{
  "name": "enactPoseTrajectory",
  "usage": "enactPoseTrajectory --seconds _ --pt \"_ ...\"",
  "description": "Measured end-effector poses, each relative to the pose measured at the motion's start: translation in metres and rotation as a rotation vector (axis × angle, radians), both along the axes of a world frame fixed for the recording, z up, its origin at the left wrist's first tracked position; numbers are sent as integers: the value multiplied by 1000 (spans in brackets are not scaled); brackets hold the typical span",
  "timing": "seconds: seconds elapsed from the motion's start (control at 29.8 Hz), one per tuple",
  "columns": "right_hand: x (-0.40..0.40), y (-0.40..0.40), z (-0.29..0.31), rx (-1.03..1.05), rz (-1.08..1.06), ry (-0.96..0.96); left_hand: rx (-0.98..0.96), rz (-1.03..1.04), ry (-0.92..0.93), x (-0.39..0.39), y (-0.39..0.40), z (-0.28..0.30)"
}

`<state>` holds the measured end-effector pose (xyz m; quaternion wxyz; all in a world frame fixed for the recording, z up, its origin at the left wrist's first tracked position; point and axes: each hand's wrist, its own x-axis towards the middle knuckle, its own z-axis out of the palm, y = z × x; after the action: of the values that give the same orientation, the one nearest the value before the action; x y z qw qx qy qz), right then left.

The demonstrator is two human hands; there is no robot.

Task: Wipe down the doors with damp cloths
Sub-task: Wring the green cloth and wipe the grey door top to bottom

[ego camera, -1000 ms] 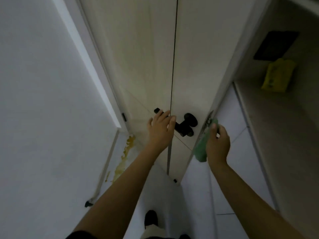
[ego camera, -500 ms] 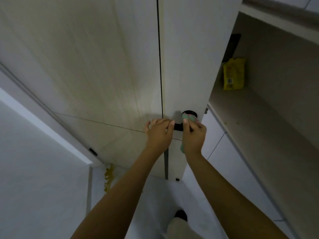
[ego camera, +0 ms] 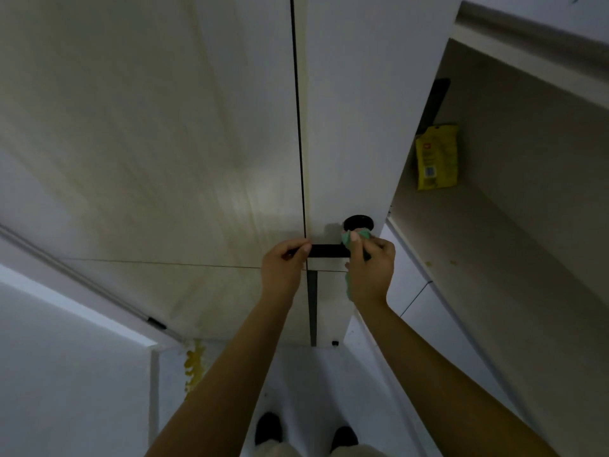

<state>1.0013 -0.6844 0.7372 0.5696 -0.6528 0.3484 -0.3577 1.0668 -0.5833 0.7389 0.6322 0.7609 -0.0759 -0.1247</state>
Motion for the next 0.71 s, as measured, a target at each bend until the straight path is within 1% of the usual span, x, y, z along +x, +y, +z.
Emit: enactPoseTrajectory --seconds 0.07,0.13,0.17,0.24,0.3,0.34,0.37,0.44,0.54,0.6,0.71 --pt "14 -5 2 24 -24 -4 -68 -2 88 10 -1 -1" --pt "26 -7 6 155 -84 1 -107 -42 164 19 -2 0" --pt "32 -7 6 234 -121 42 -107 -71 201 24 -2 1" --pt "41 -9 5 297 -149 226 -83 -133 253 33 0 2" --pt "48 -15 6 219 -126 434 -57 -202 279 43 2 4" --pt "49 -18 10 154 -115 513 -52 -236 293 47 3 4" --pt "49 -23 14 96 -104 549 -56 -263 313 52 3 5" --pt "45 -34 15 52 -113 588 -81 -293 364 59 4 5" --pt "45 -37 11 54 -165 596 -102 -307 401 66 1 5" --pt "54 -24 10 75 -173 536 -112 -322 431 69 -1 5" --pt "60 -23 14 92 -173 522 -121 -342 511 75 -3 4"
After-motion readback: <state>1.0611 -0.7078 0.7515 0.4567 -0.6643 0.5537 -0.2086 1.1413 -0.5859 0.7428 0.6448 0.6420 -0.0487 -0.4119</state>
